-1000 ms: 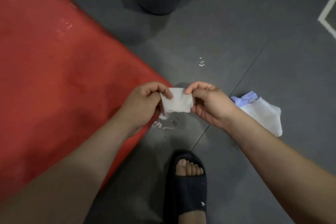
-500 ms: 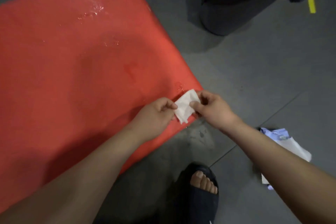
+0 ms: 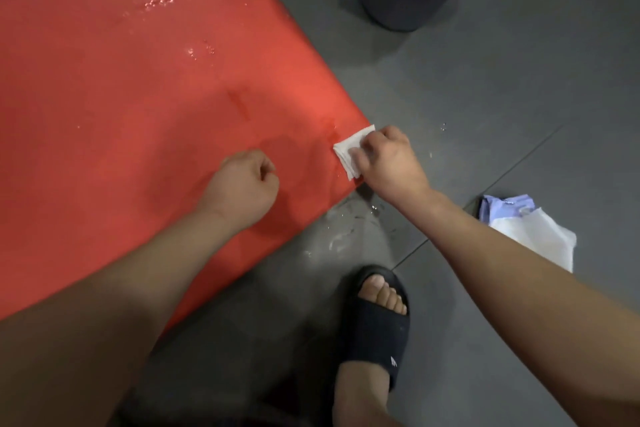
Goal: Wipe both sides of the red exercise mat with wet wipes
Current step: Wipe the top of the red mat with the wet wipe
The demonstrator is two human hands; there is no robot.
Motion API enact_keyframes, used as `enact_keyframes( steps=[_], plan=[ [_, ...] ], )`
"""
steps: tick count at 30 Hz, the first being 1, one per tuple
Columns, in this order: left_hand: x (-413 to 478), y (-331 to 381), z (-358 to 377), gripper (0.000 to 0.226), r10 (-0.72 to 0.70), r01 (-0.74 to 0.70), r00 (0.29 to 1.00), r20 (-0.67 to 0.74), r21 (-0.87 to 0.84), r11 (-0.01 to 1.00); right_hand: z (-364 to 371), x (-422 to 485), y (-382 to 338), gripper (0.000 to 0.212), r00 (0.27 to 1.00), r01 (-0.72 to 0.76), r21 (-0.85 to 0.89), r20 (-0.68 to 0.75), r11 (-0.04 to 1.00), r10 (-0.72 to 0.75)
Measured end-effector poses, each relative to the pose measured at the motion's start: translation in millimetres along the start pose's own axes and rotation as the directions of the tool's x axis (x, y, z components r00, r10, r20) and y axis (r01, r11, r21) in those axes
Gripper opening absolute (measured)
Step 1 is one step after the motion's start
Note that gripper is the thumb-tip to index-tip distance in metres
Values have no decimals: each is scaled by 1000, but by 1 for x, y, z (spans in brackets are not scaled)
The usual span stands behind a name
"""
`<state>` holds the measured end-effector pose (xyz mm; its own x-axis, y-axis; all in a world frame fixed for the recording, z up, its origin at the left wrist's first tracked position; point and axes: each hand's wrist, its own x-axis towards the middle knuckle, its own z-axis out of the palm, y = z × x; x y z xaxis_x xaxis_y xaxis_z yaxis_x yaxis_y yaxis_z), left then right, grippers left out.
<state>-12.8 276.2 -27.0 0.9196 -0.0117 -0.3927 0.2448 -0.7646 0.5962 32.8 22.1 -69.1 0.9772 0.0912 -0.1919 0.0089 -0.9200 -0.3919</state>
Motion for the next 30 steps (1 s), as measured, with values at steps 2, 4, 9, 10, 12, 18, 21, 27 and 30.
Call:
enact_keyframes(
  steps=[2,4,9,10,12,18,21,27,30],
  plan=[
    [-9,-8,-3,29,12,-12,1000,-5,44,999,7,-5,-3,43,1000,-14,-8,-4,1000,14],
    [-18,-16,-4,28,0,2,1000,-22,81,997,14,-11,-6,45,997,29,-78,-65,997,-34],
    [-26,-20,-10,17,-85,106,989,-118,186,977,13,-22,-7,31,983,119,-107,-126,987,-132],
    [-25,-19,-11,18,-87,112,987,-133,190,975,11,-22,-7,32,981,131,-121,-125,984,-146],
    [-21,-19,-11,18,-82,108,988,-135,197,974,10,-19,-6,31,978,147,-179,-120,973,-170],
    [-11,-23,-12,32,12,-1,998,-69,160,987,19,-9,4,49,957,276,-183,-44,944,-288],
    [-6,-27,-13,33,44,-31,997,-69,175,984,18,-4,-3,44,962,255,-180,-55,950,-269],
    [2,-39,-8,36,47,-31,997,-60,236,971,20,0,0,34,957,255,-195,-88,947,-276],
    [3,-43,-4,35,-6,9,1000,-13,259,966,14,7,3,28,949,275,-166,-113,947,-295]
  ],
)
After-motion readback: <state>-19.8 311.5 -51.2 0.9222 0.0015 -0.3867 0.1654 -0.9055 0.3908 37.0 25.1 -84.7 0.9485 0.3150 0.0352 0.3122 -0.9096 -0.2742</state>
